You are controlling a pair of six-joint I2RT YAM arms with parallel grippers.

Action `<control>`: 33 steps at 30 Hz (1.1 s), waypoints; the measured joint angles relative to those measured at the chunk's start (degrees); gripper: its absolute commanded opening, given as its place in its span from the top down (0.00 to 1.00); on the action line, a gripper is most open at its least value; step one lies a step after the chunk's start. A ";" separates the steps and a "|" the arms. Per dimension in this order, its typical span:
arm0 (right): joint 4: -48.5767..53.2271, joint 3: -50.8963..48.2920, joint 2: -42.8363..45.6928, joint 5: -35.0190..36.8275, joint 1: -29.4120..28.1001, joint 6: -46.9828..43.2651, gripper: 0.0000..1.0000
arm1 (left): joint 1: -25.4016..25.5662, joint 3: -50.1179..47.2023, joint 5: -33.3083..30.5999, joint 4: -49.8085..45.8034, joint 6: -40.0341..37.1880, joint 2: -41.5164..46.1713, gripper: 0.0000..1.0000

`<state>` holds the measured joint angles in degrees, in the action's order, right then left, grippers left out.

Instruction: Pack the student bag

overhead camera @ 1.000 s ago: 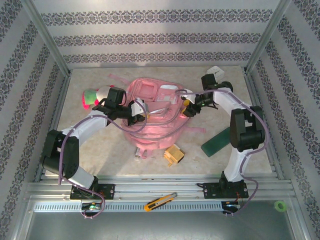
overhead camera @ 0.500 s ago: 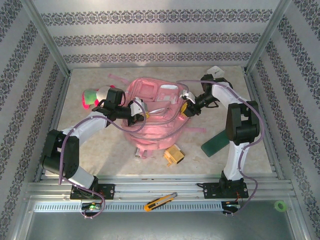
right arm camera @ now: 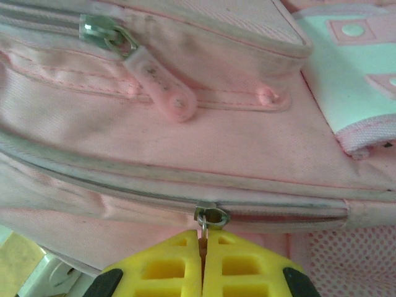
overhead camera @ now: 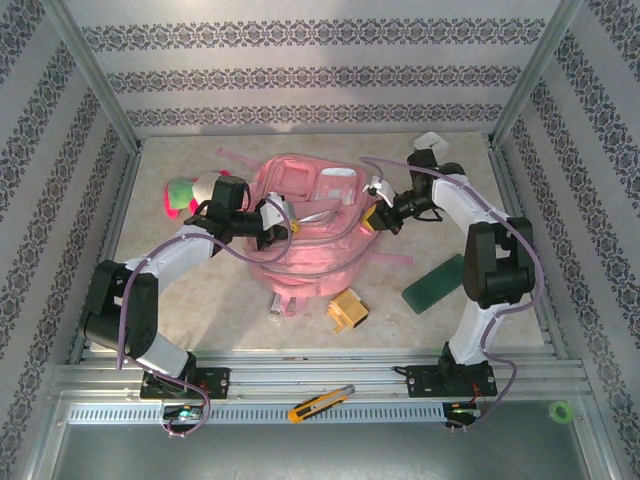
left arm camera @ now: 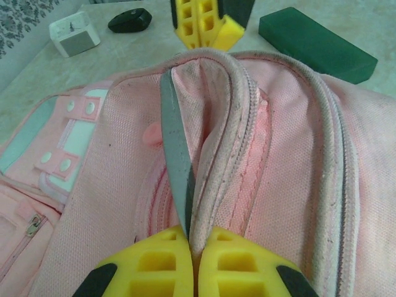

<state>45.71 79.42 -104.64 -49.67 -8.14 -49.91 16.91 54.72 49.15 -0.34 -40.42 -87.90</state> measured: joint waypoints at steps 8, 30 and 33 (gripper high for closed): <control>-4.22 -5.55 7.04 2.93 -6.32 13.25 1.00 | 2.03 -0.09 -8.07 3.72 5.73 0.00 1.00; -28.59 -24.57 20.00 23.30 -23.45 56.89 0.82 | 14.16 -2.49 -27.19 12.15 22.93 -1.81 1.00; -32.68 -26.99 20.98 27.28 -25.90 59.80 0.71 | 14.16 -2.64 -27.10 13.35 24.74 -1.86 1.00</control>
<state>13.04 52.42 -83.66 -22.39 -34.04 9.89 31.07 52.07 22.04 13.02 -15.68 -89.76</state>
